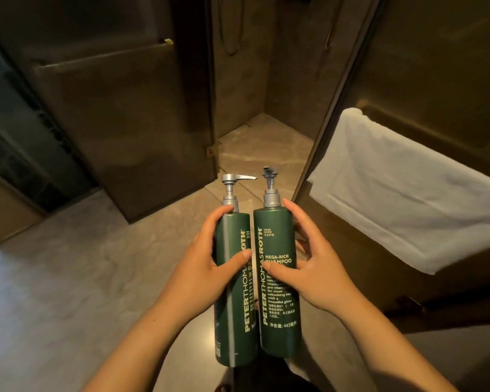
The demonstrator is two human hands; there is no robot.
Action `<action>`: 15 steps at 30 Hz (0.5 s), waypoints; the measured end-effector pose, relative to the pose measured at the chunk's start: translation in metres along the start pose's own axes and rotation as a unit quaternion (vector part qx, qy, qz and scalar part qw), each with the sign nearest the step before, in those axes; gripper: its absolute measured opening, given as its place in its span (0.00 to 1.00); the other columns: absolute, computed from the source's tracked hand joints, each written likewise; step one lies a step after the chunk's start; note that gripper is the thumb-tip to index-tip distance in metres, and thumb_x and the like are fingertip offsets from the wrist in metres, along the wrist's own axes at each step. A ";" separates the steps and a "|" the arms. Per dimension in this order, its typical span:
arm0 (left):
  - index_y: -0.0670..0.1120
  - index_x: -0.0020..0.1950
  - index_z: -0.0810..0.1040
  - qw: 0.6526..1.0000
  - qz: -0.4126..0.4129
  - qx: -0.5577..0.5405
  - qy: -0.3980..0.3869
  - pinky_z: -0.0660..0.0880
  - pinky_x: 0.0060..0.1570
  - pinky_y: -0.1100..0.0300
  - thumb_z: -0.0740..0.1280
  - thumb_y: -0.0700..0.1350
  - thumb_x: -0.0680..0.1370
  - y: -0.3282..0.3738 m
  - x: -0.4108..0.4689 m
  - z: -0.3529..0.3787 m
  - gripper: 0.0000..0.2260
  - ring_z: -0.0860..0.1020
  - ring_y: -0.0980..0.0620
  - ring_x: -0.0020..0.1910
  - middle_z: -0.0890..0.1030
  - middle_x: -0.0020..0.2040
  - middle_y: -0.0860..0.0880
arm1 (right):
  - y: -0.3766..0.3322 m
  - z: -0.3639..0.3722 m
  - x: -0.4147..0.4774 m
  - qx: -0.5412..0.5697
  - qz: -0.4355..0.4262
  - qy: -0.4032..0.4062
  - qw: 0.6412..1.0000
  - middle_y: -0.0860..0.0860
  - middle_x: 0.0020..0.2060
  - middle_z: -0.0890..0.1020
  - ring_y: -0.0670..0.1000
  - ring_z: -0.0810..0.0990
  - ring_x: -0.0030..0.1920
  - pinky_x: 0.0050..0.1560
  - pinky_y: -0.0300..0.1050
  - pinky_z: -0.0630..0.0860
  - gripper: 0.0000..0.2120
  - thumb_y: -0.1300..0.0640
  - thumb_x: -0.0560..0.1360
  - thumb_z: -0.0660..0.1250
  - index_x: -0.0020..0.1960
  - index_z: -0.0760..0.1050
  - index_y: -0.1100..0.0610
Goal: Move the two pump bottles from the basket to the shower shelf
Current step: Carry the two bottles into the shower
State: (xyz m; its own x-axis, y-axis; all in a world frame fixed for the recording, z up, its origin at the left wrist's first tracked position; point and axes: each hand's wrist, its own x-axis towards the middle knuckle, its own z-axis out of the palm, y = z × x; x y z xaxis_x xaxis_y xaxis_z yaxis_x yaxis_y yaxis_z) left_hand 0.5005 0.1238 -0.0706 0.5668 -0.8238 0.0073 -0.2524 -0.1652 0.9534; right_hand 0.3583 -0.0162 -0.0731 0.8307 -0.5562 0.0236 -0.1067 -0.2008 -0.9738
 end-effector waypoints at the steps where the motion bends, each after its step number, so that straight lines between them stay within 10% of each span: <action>1: 0.73 0.63 0.60 1.000 -0.003 0.004 0.007 0.76 0.40 0.70 0.71 0.52 0.71 -0.003 0.011 0.000 0.29 0.77 0.68 0.49 0.72 0.54 0.71 | 0.005 -0.004 0.012 0.004 0.006 -0.006 1.000 0.26 0.60 0.71 0.30 0.70 0.59 0.46 0.23 0.69 0.41 0.58 0.66 0.76 0.69 0.60 0.33; 15: 0.69 0.66 0.59 0.999 -0.010 0.044 0.015 0.77 0.52 0.59 0.71 0.51 0.72 -0.002 0.224 0.043 0.30 0.77 0.62 0.53 0.74 0.61 0.58 | 0.058 -0.117 0.187 0.060 0.045 0.055 0.996 0.25 0.49 0.75 0.34 0.77 0.52 0.40 0.33 0.77 0.40 0.65 0.65 0.76 0.62 0.66 0.29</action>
State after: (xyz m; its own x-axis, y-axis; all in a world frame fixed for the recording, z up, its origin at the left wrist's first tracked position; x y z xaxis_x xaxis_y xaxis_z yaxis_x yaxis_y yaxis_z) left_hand 0.5942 -0.0841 -0.0837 0.5956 -0.8033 -0.0013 -0.3079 -0.2297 0.9233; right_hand 0.4438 -0.2258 -0.0984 0.7555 -0.6533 -0.0479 -0.1071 -0.0511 -0.9929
